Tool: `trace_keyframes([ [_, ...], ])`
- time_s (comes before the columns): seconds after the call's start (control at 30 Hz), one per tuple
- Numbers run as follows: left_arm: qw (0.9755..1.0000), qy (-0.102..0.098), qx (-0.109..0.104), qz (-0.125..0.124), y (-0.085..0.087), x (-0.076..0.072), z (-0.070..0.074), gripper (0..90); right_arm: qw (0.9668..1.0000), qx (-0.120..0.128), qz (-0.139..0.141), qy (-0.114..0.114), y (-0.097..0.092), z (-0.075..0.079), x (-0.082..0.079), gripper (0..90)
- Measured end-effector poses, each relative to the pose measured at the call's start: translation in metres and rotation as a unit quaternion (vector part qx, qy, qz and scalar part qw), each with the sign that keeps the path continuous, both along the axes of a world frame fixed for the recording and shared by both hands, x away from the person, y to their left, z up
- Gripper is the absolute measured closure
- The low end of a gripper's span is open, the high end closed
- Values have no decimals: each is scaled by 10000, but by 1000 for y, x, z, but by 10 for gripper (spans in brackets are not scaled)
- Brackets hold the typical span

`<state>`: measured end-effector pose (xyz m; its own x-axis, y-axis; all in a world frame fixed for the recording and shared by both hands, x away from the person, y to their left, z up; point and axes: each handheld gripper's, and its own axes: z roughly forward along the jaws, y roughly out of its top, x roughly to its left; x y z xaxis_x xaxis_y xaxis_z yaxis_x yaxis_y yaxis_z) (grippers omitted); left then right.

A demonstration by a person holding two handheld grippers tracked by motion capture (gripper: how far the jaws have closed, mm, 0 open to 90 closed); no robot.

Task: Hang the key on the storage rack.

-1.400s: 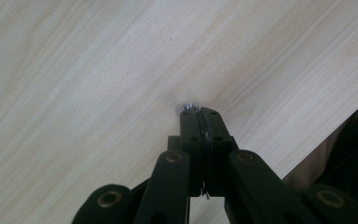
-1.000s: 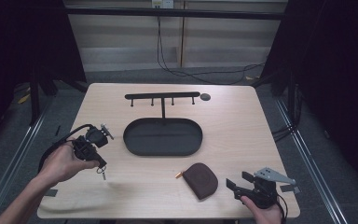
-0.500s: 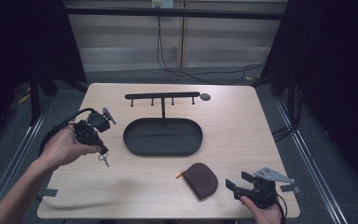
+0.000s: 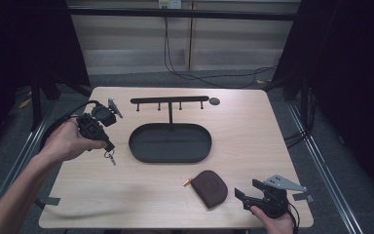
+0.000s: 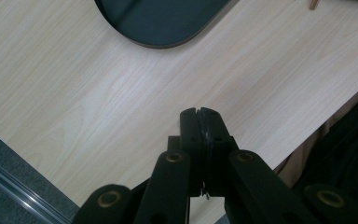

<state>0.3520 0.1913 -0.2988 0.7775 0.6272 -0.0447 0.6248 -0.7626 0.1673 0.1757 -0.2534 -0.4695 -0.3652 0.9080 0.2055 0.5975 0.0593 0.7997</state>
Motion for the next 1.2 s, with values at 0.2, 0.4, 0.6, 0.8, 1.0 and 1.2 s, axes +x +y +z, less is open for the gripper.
trace_keyframes([
  [0.2,10000,10,-57,-4,-4,7,11,894,10000,31,38,-47,0,1,-1,196],
  [0.4,9999,-34,-108,94,-7,13,21,894,9999,27,72,-74,1,2,-2,196],
  [0.6,9998,-26,-130,134,-9,19,25,894,9999,27,83,-75,1,2,-2,196],
  [0.8,9997,-4,-126,228,-14,27,25,894,9999,36,76,-63,1,2,-2,197],
  [1.0,9997,12,-56,242,-22,35,28,894,9999,30,70,-69,0,2,-2,197],
  [1.2,9997,-12,-70,221,-35,44,34,894,9999,43,81,-69,0,2,-2,197],
])
